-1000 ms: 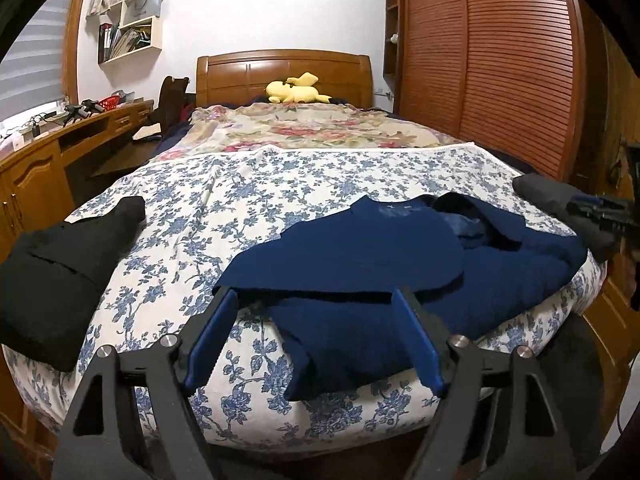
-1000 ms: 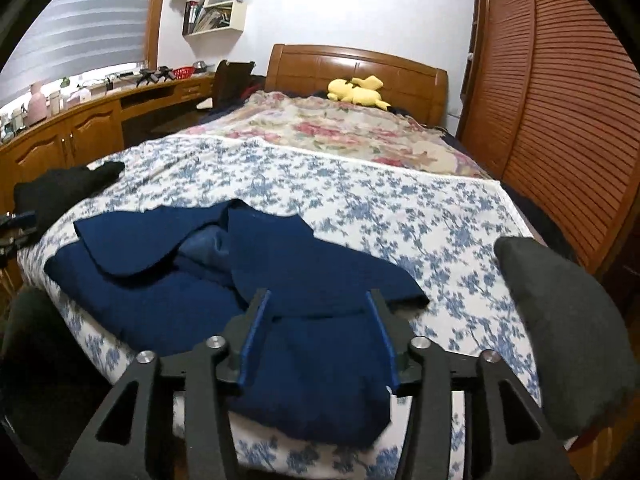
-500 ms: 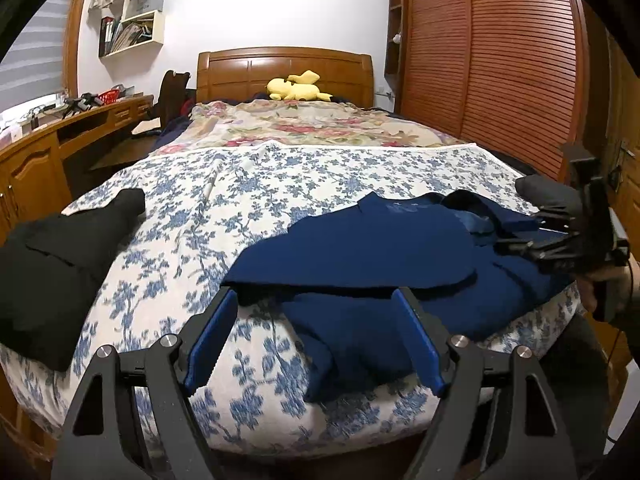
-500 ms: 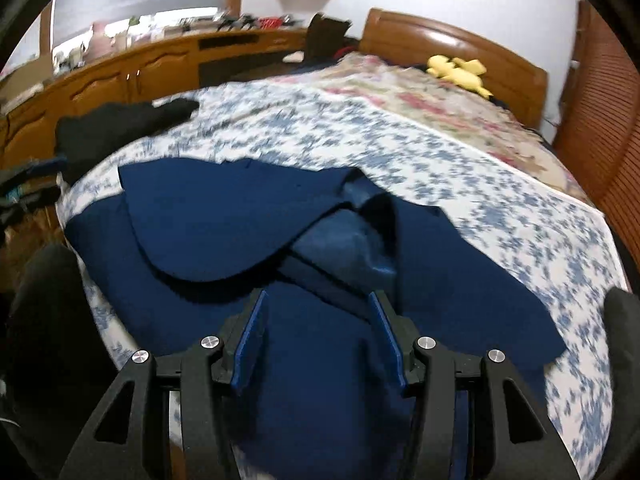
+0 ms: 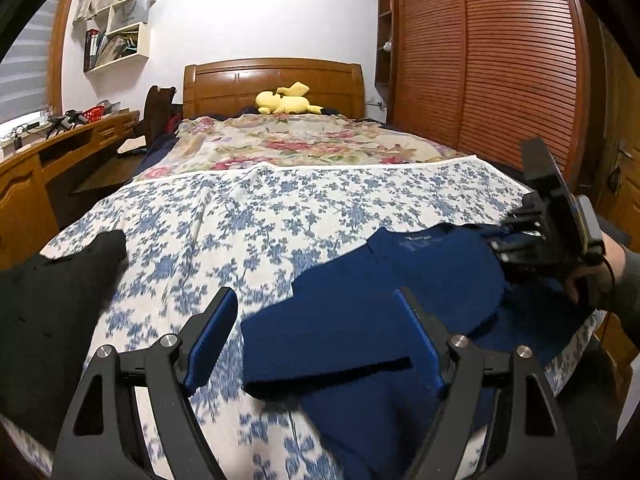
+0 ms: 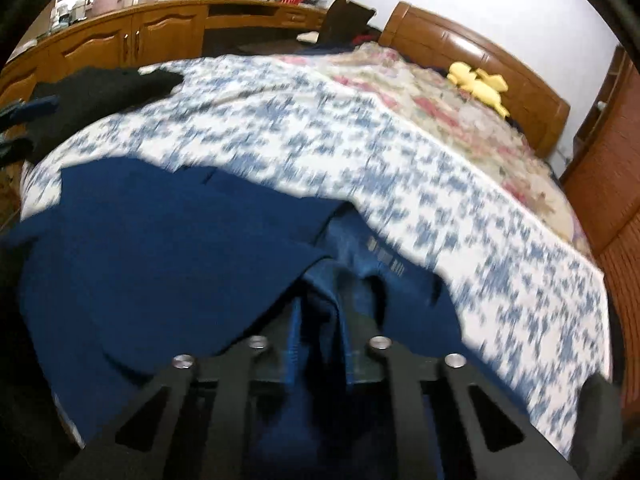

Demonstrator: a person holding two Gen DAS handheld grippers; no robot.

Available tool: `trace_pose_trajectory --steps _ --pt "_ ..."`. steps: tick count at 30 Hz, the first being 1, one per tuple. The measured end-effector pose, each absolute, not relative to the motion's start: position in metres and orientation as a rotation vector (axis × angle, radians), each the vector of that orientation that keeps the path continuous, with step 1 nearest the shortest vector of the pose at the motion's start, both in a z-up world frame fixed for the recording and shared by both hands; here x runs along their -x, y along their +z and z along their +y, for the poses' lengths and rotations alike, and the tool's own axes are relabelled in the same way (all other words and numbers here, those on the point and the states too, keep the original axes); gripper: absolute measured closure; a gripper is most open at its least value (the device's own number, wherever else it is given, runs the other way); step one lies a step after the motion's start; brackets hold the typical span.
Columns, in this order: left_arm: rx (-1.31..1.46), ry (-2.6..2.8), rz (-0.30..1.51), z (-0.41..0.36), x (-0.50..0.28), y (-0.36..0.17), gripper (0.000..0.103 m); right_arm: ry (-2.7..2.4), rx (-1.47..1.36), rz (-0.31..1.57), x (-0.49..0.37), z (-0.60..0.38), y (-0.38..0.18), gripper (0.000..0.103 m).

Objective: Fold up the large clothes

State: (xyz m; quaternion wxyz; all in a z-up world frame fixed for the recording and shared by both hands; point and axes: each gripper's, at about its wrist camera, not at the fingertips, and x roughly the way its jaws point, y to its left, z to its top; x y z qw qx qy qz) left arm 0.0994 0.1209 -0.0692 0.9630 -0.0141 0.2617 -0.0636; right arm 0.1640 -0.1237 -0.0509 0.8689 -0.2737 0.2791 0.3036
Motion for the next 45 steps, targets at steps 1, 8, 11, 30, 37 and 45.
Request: trace_pose_trajectory --steps 1,8,11,30,37,45 --pt "0.022 -0.131 0.527 0.121 -0.103 -0.067 0.023 0.633 0.565 0.574 -0.170 -0.119 -0.047 0.089" --pt "0.034 -0.139 0.523 0.124 -0.116 -0.065 0.023 0.540 0.567 0.549 -0.238 -0.092 -0.045 0.092" --pt "0.046 -0.147 0.526 0.126 -0.116 -0.068 0.023 0.511 0.554 0.561 -0.258 -0.082 -0.049 0.091" --pt "0.065 -0.106 0.556 0.157 -0.102 -0.085 0.023 0.670 0.497 0.555 -0.184 -0.079 -0.030 0.052" --pt "0.089 -0.052 0.554 0.174 -0.095 -0.088 0.023 0.883 0.500 0.632 -0.148 -0.022 -0.063 0.052" --pt "0.104 -0.015 0.549 0.192 -0.082 -0.092 0.023 1.019 0.559 0.647 -0.126 0.010 -0.089 0.052"
